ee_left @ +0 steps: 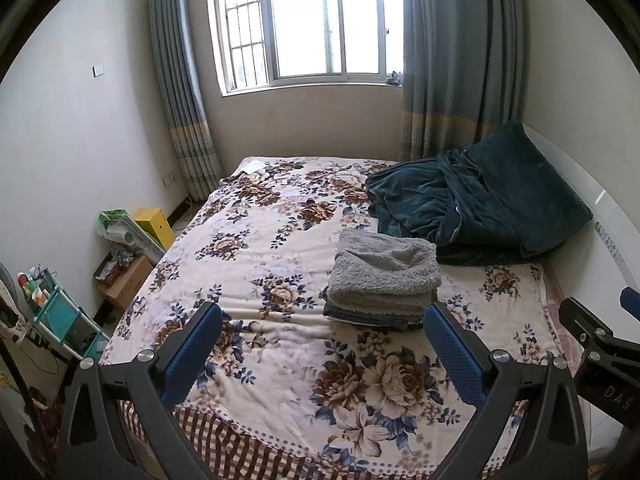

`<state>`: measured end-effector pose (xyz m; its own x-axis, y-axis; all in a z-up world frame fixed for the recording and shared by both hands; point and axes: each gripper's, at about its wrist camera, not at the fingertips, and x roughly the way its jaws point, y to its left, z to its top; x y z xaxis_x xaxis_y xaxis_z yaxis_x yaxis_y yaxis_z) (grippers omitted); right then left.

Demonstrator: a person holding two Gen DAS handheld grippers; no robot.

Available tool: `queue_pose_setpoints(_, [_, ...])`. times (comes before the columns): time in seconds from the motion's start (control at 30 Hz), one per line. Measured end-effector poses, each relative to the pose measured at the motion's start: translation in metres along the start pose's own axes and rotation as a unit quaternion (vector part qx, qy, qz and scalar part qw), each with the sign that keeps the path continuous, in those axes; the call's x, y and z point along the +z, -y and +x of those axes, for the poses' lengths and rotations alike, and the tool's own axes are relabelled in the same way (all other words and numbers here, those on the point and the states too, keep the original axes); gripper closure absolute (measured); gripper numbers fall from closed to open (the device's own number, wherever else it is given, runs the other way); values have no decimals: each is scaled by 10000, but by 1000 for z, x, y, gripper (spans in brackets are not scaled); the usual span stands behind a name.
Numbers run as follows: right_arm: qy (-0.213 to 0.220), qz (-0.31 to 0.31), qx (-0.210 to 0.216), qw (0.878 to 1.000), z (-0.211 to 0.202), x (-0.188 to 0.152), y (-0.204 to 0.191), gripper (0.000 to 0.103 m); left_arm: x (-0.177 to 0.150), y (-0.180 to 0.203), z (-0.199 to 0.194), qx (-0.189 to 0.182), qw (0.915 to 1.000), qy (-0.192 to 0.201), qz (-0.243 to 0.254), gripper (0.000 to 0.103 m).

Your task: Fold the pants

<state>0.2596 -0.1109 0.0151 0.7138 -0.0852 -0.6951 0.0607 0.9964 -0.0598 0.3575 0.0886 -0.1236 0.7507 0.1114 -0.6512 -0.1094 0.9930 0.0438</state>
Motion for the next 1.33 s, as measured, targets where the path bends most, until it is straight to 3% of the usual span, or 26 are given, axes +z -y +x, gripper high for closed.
queue_pose_setpoints(1.33, [44, -81, 18, 10000, -3, 5, 0, 0, 8, 7, -3, -17, 9999, 30, -100, 0])
